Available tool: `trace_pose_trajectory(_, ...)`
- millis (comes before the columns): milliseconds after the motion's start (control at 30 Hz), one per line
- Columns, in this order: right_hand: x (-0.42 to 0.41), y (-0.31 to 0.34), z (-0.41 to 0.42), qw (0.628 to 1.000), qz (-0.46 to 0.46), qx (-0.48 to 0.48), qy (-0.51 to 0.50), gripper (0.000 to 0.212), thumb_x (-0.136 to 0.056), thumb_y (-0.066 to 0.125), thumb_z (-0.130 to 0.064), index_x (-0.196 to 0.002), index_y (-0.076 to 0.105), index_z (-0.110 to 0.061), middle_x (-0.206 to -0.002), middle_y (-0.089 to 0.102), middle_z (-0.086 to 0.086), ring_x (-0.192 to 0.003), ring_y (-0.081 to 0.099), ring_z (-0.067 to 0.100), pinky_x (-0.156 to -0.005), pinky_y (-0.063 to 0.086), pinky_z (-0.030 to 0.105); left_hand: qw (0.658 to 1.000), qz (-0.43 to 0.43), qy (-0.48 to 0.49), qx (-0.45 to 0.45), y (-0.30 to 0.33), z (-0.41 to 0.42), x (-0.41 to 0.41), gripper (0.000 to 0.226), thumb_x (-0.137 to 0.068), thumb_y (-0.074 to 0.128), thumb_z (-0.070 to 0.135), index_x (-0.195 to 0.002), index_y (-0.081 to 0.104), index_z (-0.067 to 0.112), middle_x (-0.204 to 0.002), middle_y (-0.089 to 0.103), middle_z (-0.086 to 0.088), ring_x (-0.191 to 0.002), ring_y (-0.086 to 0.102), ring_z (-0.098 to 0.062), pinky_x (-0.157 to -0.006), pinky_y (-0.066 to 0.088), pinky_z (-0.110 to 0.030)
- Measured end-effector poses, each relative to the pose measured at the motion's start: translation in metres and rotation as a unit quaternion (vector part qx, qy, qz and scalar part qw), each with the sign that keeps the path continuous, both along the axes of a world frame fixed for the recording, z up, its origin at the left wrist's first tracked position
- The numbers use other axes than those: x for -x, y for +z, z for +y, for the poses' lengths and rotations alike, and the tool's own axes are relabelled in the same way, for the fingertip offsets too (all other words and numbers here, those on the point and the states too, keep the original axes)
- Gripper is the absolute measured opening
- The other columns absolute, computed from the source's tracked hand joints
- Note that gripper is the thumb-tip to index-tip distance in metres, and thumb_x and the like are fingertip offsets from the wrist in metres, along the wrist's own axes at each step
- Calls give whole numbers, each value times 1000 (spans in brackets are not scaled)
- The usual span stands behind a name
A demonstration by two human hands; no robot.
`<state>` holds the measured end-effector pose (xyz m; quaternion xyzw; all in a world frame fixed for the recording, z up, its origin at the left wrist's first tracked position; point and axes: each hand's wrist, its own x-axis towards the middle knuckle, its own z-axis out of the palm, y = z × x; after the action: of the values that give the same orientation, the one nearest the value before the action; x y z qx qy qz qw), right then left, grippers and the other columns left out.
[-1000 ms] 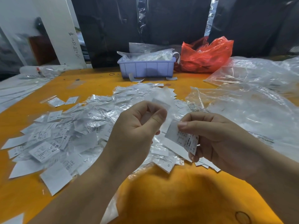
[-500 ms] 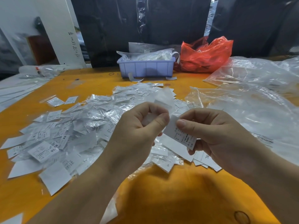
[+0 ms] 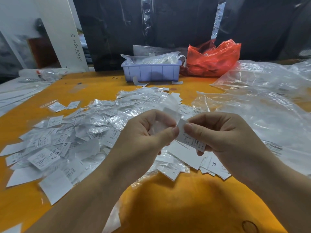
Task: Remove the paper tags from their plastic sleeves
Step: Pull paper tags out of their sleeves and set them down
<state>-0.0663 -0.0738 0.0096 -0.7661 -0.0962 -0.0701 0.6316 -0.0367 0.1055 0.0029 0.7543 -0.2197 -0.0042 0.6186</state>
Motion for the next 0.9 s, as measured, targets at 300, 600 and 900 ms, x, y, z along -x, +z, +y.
trace_pose_trajectory(300,0,-1,1,1000,-21,10,2,26,-70,65,-39,-82,79,-21,-74,70,-1,-66,60,10,-51,47,20,998,37,-42,13,-1,2,-3,6,-75,70,33,-75,70,27,-74,67,-1,-61,58,-5,-55,49,-21)
trace_pose_trajectory(600,-2,-3,-2,998,-39,14,-50,14,-88,64,-22,-78,74,-22,-71,69,-6,-56,57,5,-49,47,19,998,36,-29,34,-2,2,-4,7,-79,77,22,-77,72,26,-66,65,11,-61,59,-5,-53,48,-19)
trace_pose_trajectory(900,-1,-5,2,999,-47,14,-7,19,-82,69,-40,-80,75,-22,-74,69,1,-59,58,10,-51,47,22,996,55,-48,44,-2,0,-2,28,-83,61,40,-92,75,17,-77,68,0,-66,57,-7,-54,46,-19)
